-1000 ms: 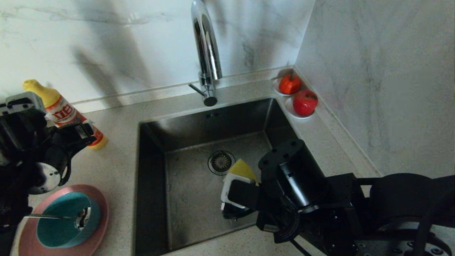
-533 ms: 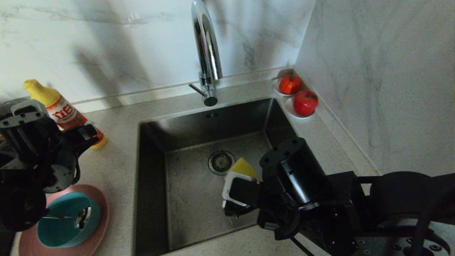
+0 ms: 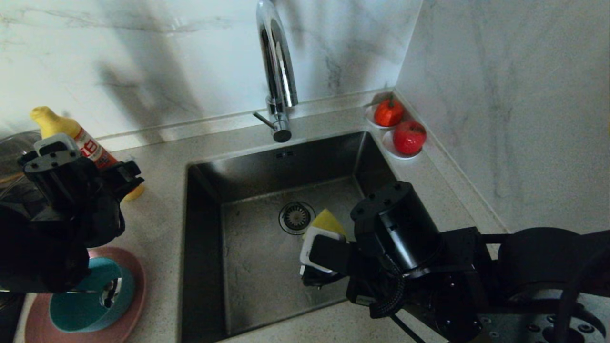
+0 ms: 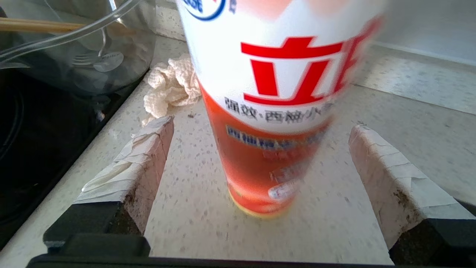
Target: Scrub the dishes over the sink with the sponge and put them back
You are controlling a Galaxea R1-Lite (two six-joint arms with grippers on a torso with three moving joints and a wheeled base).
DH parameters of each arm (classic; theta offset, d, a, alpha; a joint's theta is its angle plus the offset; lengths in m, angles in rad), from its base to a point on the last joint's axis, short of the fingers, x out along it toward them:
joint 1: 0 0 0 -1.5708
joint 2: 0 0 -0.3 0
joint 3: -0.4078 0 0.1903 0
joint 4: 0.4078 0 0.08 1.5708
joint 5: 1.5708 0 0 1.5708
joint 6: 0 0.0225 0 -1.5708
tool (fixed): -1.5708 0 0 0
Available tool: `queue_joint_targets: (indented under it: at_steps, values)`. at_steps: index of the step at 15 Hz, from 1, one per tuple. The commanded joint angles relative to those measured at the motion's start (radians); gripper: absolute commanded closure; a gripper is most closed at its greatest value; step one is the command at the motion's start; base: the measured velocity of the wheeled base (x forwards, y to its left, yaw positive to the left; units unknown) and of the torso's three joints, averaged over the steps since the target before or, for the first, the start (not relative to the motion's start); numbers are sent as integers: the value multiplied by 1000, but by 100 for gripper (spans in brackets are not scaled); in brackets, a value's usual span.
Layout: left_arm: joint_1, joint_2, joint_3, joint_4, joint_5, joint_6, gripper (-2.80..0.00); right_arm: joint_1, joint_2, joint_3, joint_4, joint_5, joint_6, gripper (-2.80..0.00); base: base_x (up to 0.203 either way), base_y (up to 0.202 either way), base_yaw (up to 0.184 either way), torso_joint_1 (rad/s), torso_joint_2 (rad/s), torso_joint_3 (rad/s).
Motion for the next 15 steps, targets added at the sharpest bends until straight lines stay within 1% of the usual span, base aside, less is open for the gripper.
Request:
queue_joint_targets:
  at_steps: [1,2,5,12,15]
  values:
    - [13,56,-40,-9,3,-8,-280,0,-2,0,-1,-3,-4,0,0,0,0,0,0,0]
    - [18,69,-60,-8,3,-22,-280,0,-2,0,-1,-3,-4,0,0,0,0,0,0,0]
    - [19,99,-104,-9,3,-35,-280,-2,-4,0,-1,-3,-2,0,0,0,0,0,0,0]
    - [17,148,-192,-23,2,-37,-280,-6,-16,1,-1,-3,1,0,0,0,0,0,0,0]
    - [17,167,-196,-24,2,-39,-280,-6,-19,4,-1,-1,5,0,0,0,0,0,0,0]
